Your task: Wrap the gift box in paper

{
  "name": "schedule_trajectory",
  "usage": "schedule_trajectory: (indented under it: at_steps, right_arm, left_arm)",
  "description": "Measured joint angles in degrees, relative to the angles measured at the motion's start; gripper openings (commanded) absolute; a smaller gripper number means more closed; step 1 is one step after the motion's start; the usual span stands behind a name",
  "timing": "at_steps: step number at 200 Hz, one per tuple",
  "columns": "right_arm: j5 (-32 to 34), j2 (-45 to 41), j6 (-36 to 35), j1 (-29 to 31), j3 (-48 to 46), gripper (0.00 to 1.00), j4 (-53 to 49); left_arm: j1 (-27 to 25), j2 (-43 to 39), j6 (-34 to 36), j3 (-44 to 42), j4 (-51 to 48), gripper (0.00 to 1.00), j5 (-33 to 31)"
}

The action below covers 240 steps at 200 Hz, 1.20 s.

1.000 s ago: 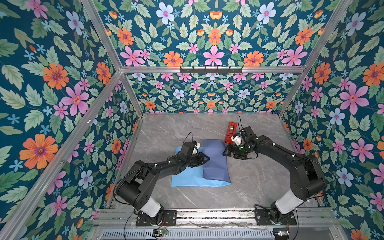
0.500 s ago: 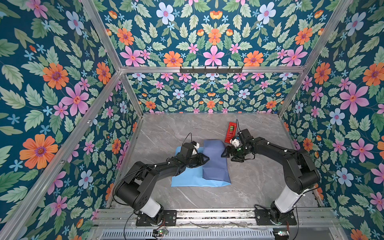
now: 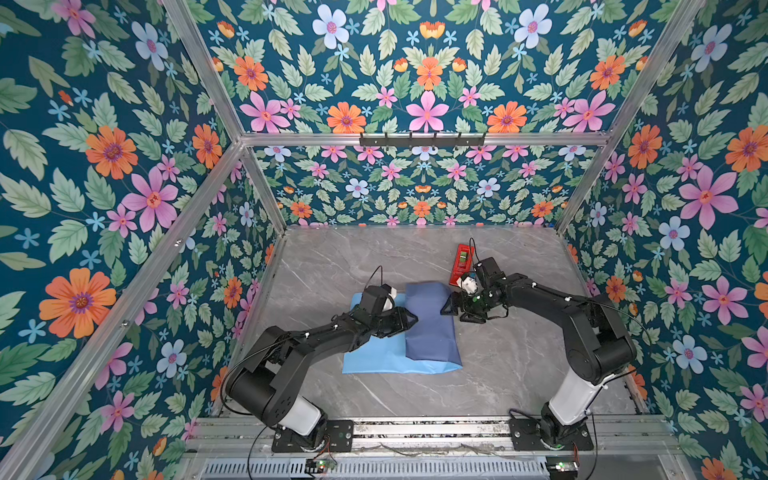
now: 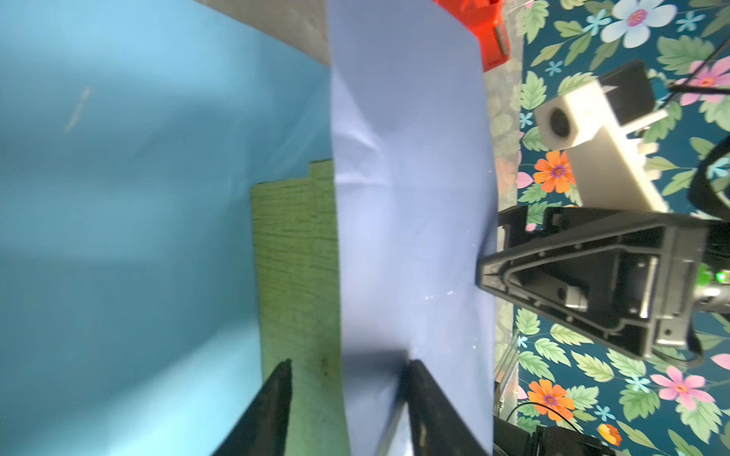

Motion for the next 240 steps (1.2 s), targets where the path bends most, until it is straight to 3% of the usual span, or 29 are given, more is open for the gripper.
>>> schedule_trajectory:
  at_steps: [25,89,167,240]
  right_arm:
    - [0.1,0.1,-0.6,0.0,0.3,0.86,-0.5]
    - [0.2,0.1,-0.7,0.0,0.5,0.85,-0.8]
    - [0.6,0.4,-1.2,0.1,1.5,0.85,-2.0]
    - [0.7,-1.5,-2.6,0.0,5.1,0.87,-6.4]
  left_arm:
    - [0.0,-0.2,0.2,1.4,-3.3,0.67,-0.4]
    - [-0.1,1.3,1.2,5.1,-7.1,0.71,-0.2]
    - [-0.5,2.8,3.3,4.9,-4.9,0.39,1.6]
    - [-0.4,1.5,2.9,1.6,-0.6,0.35,0.9]
